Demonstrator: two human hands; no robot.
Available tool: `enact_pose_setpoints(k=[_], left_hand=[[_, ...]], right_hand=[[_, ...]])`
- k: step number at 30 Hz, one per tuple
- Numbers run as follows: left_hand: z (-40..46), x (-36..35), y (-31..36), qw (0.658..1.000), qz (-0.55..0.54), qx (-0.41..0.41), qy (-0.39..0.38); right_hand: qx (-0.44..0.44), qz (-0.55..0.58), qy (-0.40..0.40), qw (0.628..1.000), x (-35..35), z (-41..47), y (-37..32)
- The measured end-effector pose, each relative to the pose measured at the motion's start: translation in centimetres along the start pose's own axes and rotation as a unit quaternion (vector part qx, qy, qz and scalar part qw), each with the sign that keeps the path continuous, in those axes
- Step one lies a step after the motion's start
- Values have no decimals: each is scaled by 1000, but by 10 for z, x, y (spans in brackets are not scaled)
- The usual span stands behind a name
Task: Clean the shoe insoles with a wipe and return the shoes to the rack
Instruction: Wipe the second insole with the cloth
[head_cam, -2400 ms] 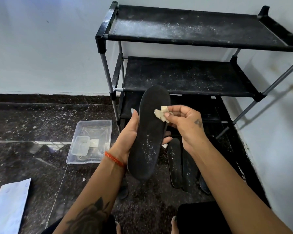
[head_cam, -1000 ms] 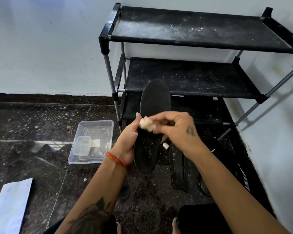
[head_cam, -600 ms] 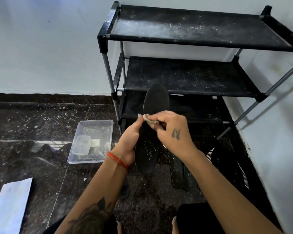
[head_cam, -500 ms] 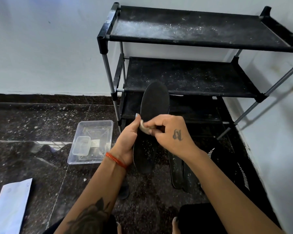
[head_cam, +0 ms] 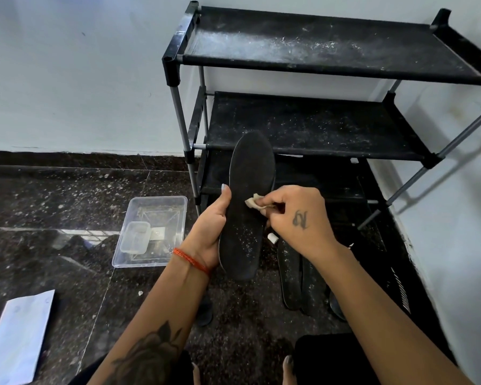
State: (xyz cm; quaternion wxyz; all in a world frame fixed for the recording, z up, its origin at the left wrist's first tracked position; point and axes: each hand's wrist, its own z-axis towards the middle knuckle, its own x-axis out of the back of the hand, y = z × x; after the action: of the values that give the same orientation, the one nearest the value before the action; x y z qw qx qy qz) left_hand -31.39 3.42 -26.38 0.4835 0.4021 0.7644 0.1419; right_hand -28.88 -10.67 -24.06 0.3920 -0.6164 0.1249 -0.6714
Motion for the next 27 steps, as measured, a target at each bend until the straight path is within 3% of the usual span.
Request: enact_pose_setpoints(k=[6,10,12,14,18,23,27], left_hand=[[1,1,-3,1000,-5,2,-5],[0,1,0,1000,-6,12,-7],[-2,-2,1,1000,-19,12,-20],[-2,-3,1,999,-28,-8,-19],[1,0,-2,1000,-3,-17,-6],[0,-2,-3,999,-26,-16,-40],[-6,-11,-5,998,-35,-3,-55]], right_hand=[[24,5,-47,999,-5,-7,-12],[-46,192,-125,972,3,-6,-24],[-107,275,-69,953,11,-1,-19],[-159,279,-1,947,16,3,-8],[-202,282,-38,937,9,0,-2],[-204,283,38,936,1,5,-2],[-145,174,86,970,3,5,-2]])
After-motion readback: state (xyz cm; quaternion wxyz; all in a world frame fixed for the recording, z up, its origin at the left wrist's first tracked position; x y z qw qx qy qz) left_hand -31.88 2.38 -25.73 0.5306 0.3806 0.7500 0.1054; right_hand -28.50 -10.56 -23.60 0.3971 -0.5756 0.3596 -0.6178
